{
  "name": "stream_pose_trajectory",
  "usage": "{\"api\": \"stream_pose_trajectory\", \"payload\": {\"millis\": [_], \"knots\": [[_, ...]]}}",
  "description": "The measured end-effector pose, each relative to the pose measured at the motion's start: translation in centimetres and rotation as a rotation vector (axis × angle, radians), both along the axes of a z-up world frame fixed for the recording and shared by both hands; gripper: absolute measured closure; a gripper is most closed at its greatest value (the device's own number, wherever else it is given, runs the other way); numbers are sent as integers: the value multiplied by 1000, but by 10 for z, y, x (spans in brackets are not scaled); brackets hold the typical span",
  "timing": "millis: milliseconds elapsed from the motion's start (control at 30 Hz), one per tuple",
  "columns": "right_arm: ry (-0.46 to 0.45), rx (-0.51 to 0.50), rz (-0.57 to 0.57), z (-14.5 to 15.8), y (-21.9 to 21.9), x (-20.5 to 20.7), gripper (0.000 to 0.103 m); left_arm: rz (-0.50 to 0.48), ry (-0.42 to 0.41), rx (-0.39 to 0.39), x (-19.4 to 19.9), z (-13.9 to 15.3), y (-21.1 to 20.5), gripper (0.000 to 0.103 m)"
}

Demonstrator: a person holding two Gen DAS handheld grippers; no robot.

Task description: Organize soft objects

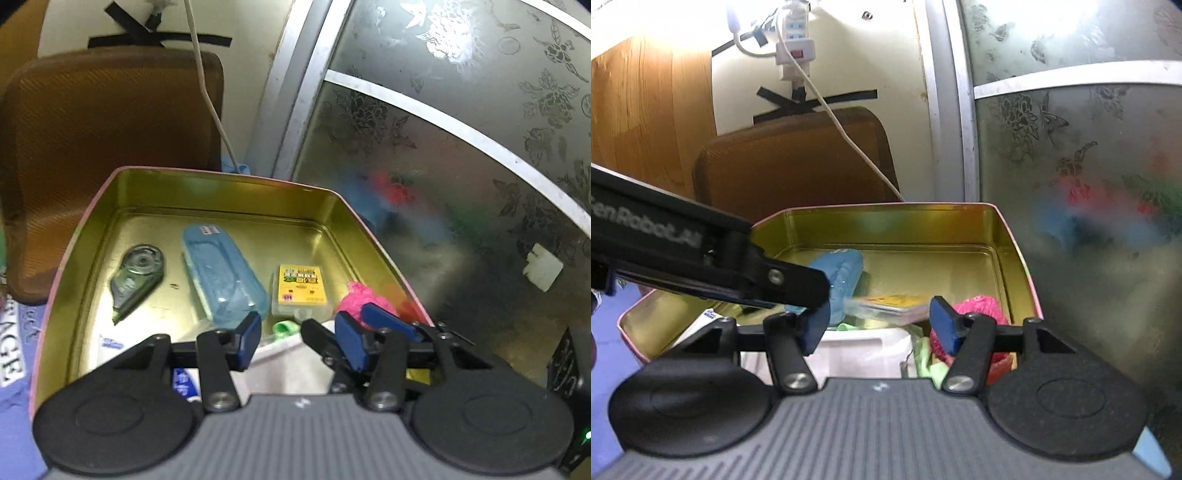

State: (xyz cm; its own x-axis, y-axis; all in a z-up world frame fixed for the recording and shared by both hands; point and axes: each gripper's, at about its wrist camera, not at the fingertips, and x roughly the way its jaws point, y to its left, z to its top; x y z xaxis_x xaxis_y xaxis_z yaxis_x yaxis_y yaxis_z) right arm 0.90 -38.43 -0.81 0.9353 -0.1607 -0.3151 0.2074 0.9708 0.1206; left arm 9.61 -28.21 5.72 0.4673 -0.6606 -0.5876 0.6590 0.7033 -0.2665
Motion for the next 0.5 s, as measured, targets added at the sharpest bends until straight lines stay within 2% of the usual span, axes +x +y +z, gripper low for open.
{"api": "stream_pose_trajectory", "payload": {"millis": [267, 500], "knots": [[-65, 47, 14, 2, 15, -17, 41, 45, -32, 21, -15, 0, 28, 56], [-77, 15, 29, 9, 36, -26, 41, 112, -61, 5, -31, 7, 67, 56]]}}
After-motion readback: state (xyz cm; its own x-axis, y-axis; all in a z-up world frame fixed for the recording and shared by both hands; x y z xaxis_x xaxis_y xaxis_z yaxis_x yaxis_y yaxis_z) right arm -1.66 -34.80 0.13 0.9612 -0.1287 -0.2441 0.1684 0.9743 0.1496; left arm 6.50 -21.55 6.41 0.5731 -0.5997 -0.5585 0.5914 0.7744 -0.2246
